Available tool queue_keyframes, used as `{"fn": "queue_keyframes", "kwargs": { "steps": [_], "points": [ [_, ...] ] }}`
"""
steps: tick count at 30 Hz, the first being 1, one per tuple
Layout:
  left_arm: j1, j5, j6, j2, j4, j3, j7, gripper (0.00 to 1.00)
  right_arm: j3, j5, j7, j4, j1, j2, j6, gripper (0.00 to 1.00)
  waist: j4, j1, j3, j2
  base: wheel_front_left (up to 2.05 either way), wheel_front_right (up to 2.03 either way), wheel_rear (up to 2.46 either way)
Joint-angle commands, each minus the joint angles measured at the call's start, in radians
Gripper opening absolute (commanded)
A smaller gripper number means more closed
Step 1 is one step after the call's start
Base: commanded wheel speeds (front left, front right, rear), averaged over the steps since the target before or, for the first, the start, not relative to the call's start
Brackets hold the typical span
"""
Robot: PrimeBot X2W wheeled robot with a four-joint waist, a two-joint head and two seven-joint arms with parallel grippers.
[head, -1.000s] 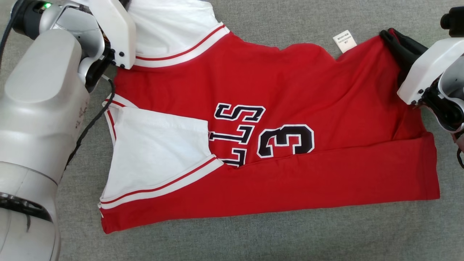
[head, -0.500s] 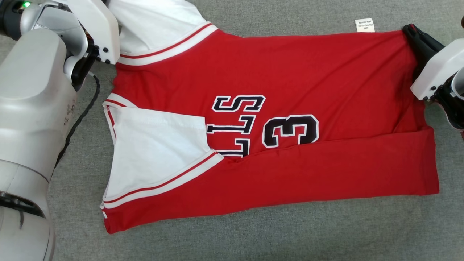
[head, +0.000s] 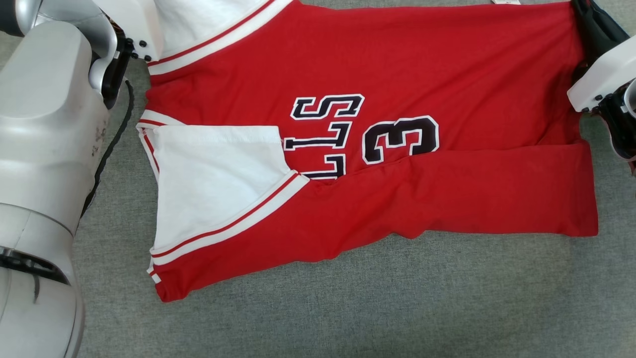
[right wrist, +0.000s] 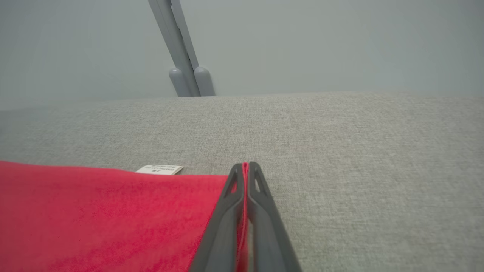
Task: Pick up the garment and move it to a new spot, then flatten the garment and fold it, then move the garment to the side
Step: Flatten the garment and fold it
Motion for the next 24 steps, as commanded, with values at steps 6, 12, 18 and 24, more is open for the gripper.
{"fn": "queue_keyframes", "kwargs": {
  "steps": [6,12,18,24],
  "points": [
    [0.000,-0.007,-0.033,-0.009,0.032,-0.014,-0.039,0.00,0.012,-0.012,-0.082,-0.012,-0.002,0.001,-0.002,0.00,0.003,0.0000,-0.024,0.0000,0.00,0.00,0.00],
    [0.023,-0.015,-0.056,-0.002,0.025,-0.027,-0.074,0.00,-0.075,-0.034,-0.094,-0.091,0.050,-0.032,-0.002,0.00,0.010,0.0000,-0.071,0.0000,0.00,0.00,0.00],
    [0.088,-0.046,-0.069,0.020,-0.020,-0.043,-0.088,0.00,-0.185,-0.076,-0.094,-0.235,0.207,-0.062,-0.002,0.00,0.019,0.0000,-0.137,0.0000,0.00,0.00,0.00],
    [0.191,-0.106,-0.068,0.070,-0.148,-0.096,-0.035,0.00,-0.224,-0.073,-0.094,-0.298,0.325,-0.091,-0.002,0.00,0.034,0.0000,-0.192,0.0000,0.00,0.00,0.00]
  ]
}}
